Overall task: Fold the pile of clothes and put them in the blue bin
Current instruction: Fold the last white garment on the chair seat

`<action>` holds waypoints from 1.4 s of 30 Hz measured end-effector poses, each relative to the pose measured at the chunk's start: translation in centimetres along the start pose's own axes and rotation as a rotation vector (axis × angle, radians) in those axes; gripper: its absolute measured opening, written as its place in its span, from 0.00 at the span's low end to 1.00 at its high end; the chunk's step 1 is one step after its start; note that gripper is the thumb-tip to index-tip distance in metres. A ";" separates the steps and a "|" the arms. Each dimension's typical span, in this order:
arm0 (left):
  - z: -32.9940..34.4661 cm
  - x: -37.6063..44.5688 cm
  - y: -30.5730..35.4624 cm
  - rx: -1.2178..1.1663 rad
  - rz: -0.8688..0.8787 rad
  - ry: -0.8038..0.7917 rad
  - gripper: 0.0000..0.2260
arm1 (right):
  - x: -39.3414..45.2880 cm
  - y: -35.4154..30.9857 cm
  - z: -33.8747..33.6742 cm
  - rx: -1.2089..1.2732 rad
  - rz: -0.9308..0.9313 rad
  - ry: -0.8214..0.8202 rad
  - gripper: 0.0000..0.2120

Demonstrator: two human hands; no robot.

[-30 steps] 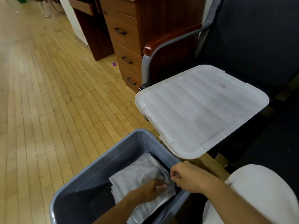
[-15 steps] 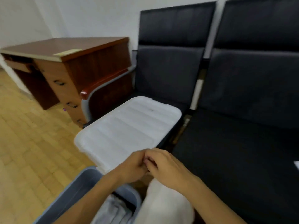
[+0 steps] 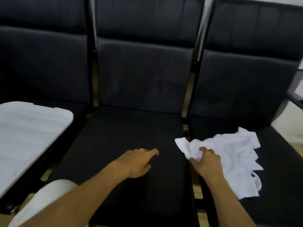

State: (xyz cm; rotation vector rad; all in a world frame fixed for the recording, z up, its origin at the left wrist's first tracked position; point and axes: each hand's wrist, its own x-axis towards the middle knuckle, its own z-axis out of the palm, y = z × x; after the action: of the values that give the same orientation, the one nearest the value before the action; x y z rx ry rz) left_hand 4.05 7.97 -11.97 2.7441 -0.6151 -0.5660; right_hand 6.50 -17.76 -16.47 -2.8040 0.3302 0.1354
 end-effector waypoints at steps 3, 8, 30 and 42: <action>-0.3 1.1 0.2 -0.034 0.020 0.001 0.18 | 1.6 3.3 1.5 -0.095 -0.045 -0.010 0.31; -1.5 -0.2 -0.9 -0.019 -0.016 -0.007 0.14 | 3.3 2.9 1.6 -0.008 0.049 0.123 0.12; -4.5 -9.2 -8.2 -0.771 -0.009 0.624 0.05 | -2.9 -13.5 -4.8 1.172 0.224 -0.138 0.14; -5.7 -9.0 -8.3 -0.941 -0.050 0.282 0.28 | -7.5 -18.9 -3.4 0.834 -0.523 -0.262 0.05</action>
State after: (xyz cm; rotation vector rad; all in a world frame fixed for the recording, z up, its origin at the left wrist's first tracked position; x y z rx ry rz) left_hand 1.93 20.32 -6.94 1.8887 -0.1358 -0.3363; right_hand 4.03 0.23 -6.70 -1.9271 -0.3430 0.1868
